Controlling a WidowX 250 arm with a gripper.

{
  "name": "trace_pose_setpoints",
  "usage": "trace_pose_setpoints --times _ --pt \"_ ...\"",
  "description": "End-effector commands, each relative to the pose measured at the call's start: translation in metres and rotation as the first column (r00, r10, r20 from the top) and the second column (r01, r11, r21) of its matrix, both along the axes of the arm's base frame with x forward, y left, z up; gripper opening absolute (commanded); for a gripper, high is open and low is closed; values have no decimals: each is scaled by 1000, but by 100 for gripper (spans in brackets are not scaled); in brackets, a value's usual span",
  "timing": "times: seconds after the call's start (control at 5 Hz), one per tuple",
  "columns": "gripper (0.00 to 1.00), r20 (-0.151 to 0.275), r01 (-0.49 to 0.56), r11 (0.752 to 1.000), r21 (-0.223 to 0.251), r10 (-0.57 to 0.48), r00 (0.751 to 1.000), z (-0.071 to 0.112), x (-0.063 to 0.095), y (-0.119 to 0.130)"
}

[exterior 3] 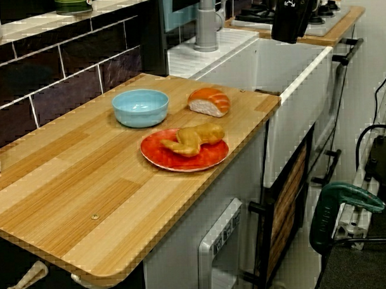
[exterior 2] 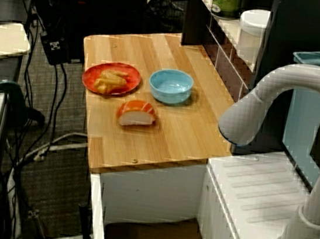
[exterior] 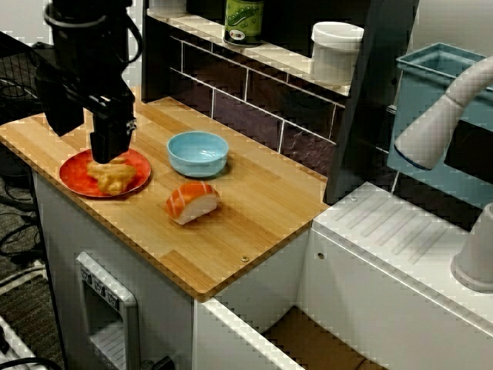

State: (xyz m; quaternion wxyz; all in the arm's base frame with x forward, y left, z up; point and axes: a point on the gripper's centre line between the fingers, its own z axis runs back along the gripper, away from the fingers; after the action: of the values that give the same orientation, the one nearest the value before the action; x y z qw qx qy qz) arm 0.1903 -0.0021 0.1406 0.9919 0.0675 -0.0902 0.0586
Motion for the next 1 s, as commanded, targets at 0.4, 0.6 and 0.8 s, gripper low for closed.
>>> trace_pose_setpoints --times 0.4,0.6,0.8 --pt "100 99 11 999 -36 -8 995 9 7 -3" --pt "100 90 19 997 -79 -12 996 -7 -1 5" --pt "100 92 2 998 -70 4 996 -23 8 2"
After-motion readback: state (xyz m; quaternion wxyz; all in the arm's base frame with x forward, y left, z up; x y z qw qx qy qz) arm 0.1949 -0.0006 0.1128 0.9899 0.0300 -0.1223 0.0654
